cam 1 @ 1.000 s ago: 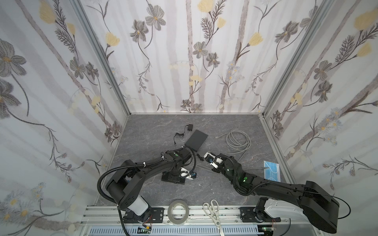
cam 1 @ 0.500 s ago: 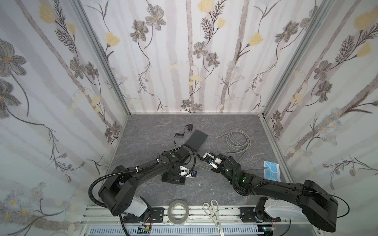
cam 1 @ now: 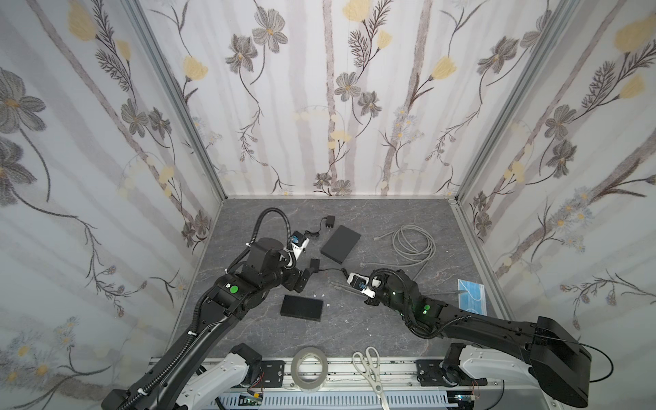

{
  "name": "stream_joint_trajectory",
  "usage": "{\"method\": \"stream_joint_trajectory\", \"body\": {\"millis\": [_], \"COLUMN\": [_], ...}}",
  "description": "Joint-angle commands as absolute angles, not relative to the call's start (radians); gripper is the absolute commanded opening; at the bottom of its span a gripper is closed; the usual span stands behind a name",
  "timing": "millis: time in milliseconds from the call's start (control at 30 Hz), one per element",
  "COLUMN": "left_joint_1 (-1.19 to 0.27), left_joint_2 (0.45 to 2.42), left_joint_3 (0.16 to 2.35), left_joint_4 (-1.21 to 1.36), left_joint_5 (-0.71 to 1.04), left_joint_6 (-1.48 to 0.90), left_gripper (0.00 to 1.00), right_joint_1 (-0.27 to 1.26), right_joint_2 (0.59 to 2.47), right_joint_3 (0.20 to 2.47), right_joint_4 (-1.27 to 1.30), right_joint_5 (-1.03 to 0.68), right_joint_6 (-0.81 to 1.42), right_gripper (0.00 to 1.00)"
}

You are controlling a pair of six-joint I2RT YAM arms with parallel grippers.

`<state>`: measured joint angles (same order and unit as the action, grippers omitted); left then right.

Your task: Insert the plug into the switch port

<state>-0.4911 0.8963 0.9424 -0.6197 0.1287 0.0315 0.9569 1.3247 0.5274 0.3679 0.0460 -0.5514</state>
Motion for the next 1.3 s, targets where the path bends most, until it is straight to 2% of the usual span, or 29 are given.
{"method": "stream_joint_trajectory", "body": {"millis": [0, 167, 267, 500, 567, 667, 800, 833, 1000, 1267], "left_joint_1": [-0.387, -0.265, -0.254, -0.253, -0.254, -0.255, -0.254, -0.254, -0.254, -0.254], "left_joint_2": [0.9, 0.925, 0.912, 0.865, 0.873, 0.885, 0.934, 0.941, 0.939, 1.02], "left_joint_3": [0.883, 0.689, 0.624, 0.54, 0.523, 0.488, 0.475, 0.469, 0.427, 0.416], "left_joint_4": [-0.603, -0.371, -0.355, -0.425, -0.437, -0.428, -0.394, -0.375, -0.315, -0.254], "left_joint_5": [0.295, 0.462, 0.383, 0.173, 0.132, 0.075, 0.106, 0.119, 0.122, 0.165], "left_joint_6": [-0.45, -0.69, -0.718, -0.741, -0.76, -0.773, -0.767, -0.76, -0.747, -0.728], "left_gripper": [1.0, 1.0, 0.98, 0.81, 0.81, 0.88, 0.86, 0.84, 0.61, 0.59], "right_joint_1": [0.97, 0.981, 0.983, 1.035, 1.043, 1.067, 1.09, 1.092, 1.093, 1.095], "right_joint_2": [1.342, 1.42, 1.509, 1.748, 1.806, 1.878, 1.942, 1.951, 1.98, 1.999], "right_joint_3": [0.589, 0.677, 0.74, 0.87, 0.898, 0.941, 0.984, 0.988, 1.008, 1.026], "right_joint_4": [0.175, 0.044, -0.058, -0.164, -0.166, -0.191, -0.222, -0.219, -0.224, -0.27], "right_joint_5": [-0.253, -0.322, -0.318, -0.241, -0.227, -0.176, -0.146, -0.146, -0.122, -0.086], "right_joint_6": [-0.448, -0.227, -0.147, -0.073, -0.056, -0.053, -0.053, -0.051, -0.039, -0.052], "right_gripper": [0.0, 0.0, 0.0, 0.0, 0.0, 0.0, 0.0, 0.0, 0.0, 0.0]}}
